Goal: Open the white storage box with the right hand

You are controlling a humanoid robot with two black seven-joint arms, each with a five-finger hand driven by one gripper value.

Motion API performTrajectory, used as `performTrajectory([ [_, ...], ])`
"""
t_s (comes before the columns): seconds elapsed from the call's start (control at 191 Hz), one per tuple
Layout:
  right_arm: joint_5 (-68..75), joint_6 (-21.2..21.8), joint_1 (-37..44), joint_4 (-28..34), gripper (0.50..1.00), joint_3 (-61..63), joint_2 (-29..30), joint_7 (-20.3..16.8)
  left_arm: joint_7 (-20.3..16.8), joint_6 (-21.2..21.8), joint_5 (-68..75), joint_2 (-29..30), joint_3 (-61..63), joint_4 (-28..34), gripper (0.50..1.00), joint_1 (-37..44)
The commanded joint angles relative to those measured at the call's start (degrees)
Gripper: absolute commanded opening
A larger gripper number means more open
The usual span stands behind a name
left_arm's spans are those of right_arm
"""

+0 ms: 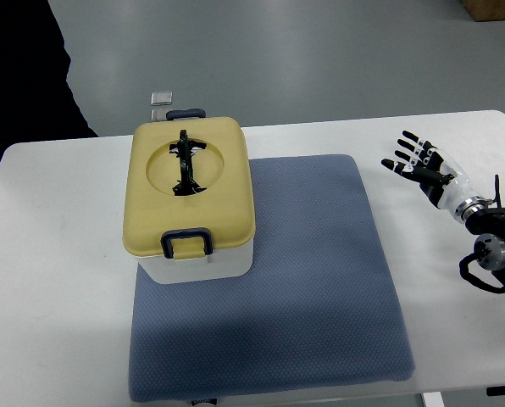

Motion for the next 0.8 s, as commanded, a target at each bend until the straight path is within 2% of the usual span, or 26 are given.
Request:
performTrajectory([
  [0.0, 0.00, 0.00, -0.03, 0.00, 0.936, 0.00, 0.00, -0.01, 0.00, 0.00, -0.01, 0.00, -0.01, 0.00, 1.000, 0.00],
  [0.797, 0.00, 0.09, 0.23, 0.00, 0.934, 0.00, -0.09, -0.01, 0.00, 0.08, -0.01, 0.00, -0.01, 0.00, 1.000, 0.00],
])
